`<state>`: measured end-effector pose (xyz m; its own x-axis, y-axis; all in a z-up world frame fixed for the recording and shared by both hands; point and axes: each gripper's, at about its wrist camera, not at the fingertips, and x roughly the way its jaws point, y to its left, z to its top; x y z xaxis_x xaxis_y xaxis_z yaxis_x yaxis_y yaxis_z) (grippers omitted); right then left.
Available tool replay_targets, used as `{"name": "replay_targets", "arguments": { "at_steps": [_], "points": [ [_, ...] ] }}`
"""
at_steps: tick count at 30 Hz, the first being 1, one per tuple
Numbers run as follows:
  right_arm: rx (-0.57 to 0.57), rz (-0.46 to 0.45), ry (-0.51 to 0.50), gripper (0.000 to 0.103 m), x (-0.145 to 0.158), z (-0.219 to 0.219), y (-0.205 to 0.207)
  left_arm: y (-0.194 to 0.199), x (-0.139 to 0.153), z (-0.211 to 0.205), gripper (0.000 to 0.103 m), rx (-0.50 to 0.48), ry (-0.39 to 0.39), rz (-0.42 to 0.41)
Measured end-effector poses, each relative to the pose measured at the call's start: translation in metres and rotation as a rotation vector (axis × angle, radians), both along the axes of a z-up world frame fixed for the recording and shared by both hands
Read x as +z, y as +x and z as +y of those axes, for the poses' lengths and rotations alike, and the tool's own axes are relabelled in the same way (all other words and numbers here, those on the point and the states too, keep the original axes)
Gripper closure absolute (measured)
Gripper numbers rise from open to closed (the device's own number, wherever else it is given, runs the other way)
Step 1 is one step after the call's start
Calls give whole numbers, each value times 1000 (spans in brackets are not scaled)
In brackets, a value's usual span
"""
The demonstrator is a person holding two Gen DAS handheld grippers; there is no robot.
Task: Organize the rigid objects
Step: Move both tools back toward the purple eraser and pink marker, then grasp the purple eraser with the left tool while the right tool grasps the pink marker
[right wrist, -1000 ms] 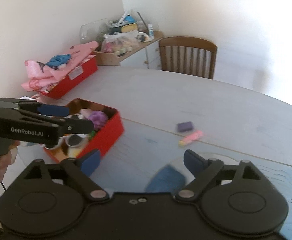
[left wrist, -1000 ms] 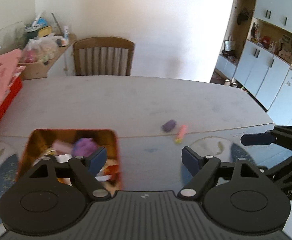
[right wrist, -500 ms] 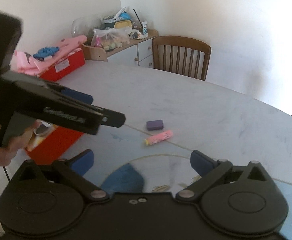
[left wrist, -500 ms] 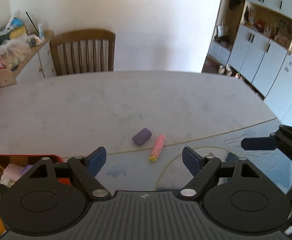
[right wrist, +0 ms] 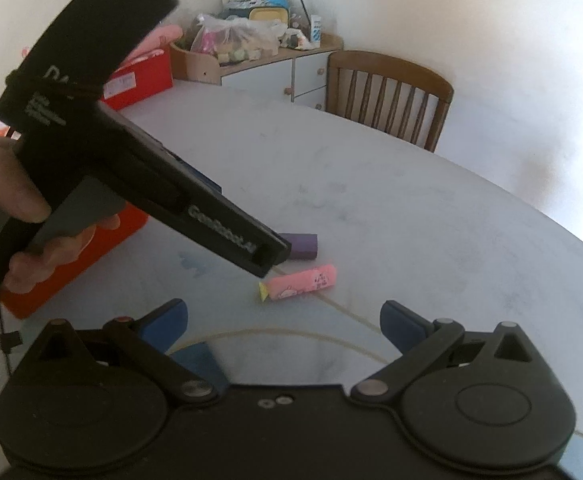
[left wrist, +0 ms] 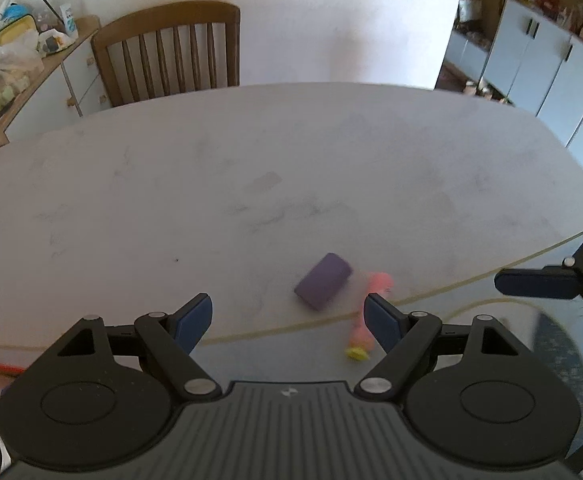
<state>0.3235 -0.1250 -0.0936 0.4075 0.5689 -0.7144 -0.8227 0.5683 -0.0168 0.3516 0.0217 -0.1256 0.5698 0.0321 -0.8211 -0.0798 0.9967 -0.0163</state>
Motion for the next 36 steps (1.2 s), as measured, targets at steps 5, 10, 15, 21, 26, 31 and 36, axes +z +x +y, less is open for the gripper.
{"name": "replay_targets", "arguments": {
  "at_steps": [5, 10, 15, 21, 26, 31, 36],
  "points": [
    [25, 0, -10, 3, -13, 11, 13, 10, -12, -2, 20, -25, 22, 9],
    [59, -13, -21, 5, -21, 20, 21, 15, -18, -2, 20, -34, 31, 2],
    [89, -16, -25, 11, -28, 26, 27, 19, -21, -4, 23, -82, 32, -11],
    [96, 3, -24, 18, -36, 30, 33, 23, -22, -7, 46, -119, 22, -20],
    [98, 14, -10, 24, -36, 28, 35, 25, -21, -11, 70, -145, 21, -34],
    [90, 11, -9, 34, -35, 24, 35, 24, -20, -14, 82, -150, 27, -36],
    [75, 9, -9, 44, -33, 21, 36, 23, -20, -15, 83, -143, 23, -30]
  ]
}}
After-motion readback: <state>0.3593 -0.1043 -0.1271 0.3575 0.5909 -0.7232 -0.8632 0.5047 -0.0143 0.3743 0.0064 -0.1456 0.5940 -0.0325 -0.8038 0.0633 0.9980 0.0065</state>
